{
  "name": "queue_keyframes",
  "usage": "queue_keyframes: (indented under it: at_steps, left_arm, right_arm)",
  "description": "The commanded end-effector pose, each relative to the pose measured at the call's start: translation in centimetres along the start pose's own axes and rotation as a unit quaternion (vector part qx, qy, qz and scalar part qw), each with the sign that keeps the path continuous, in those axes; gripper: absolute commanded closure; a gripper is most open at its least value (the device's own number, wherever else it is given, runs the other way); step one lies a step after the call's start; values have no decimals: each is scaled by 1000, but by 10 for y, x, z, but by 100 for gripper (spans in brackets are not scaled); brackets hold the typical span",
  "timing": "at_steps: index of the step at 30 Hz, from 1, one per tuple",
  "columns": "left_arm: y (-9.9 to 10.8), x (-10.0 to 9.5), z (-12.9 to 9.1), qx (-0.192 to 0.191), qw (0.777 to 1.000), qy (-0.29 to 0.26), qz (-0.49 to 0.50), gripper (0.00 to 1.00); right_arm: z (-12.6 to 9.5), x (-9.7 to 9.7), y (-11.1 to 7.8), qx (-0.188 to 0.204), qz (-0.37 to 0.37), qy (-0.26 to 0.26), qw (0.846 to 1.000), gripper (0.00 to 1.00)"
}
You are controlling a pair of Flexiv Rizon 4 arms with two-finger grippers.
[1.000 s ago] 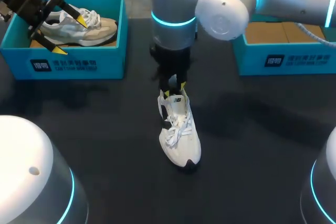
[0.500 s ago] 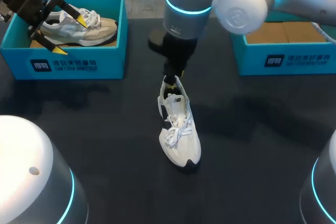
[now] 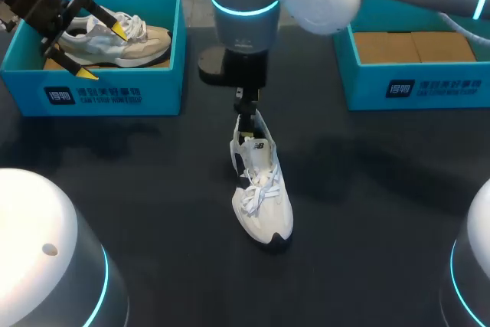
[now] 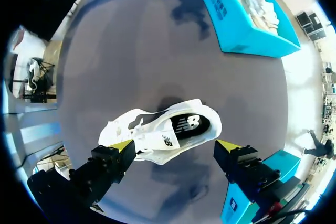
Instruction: Take the shoe out of the shoebox, open the shoe tongue, remove and reinsert the insole, then place the shoe into the shoebox
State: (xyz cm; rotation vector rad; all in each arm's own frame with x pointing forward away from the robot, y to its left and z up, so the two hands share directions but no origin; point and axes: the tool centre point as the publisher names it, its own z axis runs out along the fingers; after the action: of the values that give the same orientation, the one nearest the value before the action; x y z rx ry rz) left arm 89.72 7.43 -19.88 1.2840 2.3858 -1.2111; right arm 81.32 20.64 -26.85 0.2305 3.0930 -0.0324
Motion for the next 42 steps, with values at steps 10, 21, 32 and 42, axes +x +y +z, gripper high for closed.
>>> queue_keyframes:
  at_steps: [10,21,32,42]
  left_arm:
    - [0,0,0,0,1000,2,0,0]
    - [0,0,0,0,1000,2,0,0]
    - [0,0,0,0,1000,2,0,0]
    - [0,0,0,0,1000,2,0,0]
  right_arm:
    - [13,-41,5,-14,-53,-23,998,0]
    - [46,-72,14,-24,-104,-32,994,0]
    - [75,-83,16,-7,-139,-34,990,0]
    - [104,-84,13,9,-140,-20,990,22]
